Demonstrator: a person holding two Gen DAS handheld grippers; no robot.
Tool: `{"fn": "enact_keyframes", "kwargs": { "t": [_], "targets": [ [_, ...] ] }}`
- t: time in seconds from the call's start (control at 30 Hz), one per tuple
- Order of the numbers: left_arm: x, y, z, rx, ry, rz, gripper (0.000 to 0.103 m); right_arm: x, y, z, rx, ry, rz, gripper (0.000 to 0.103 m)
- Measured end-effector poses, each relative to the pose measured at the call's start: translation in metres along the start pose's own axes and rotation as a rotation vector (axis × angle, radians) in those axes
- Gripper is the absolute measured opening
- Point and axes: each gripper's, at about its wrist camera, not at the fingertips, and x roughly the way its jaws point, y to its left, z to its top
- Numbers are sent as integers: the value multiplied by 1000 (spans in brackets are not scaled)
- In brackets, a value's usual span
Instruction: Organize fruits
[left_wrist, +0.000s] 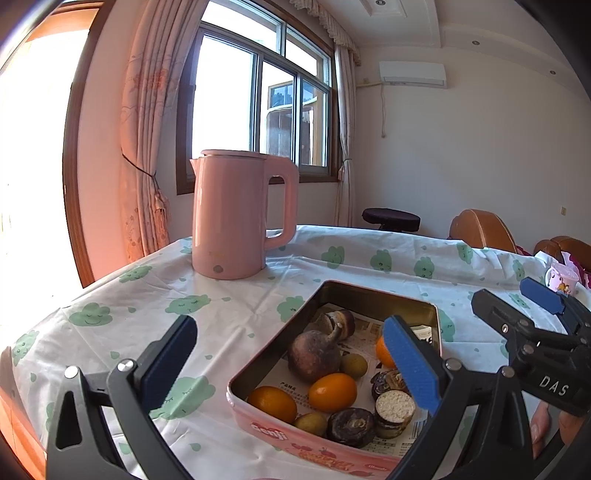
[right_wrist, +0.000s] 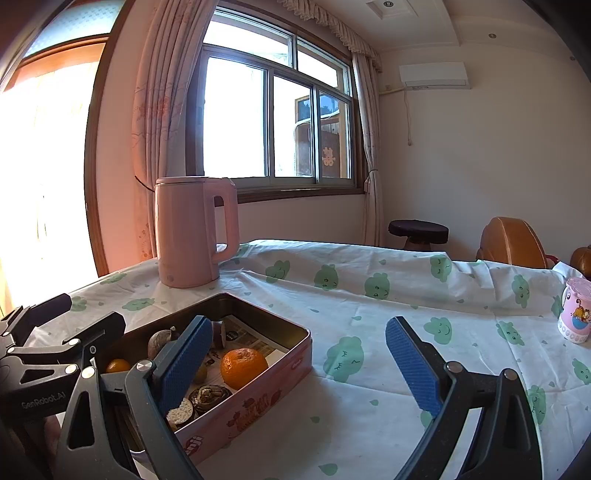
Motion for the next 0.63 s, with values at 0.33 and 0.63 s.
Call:
{"fn": "enact_keyframes", "kwargs": {
  "t": [0.33,0.63],
  "targets": [
    [1,-1,-1,4,-2,8,103,0,0,0,0,-1,0,96],
    [3,-2,0,16,13,10,103,-11,-13,-1,10,-25,-23,96]
  ]
}}
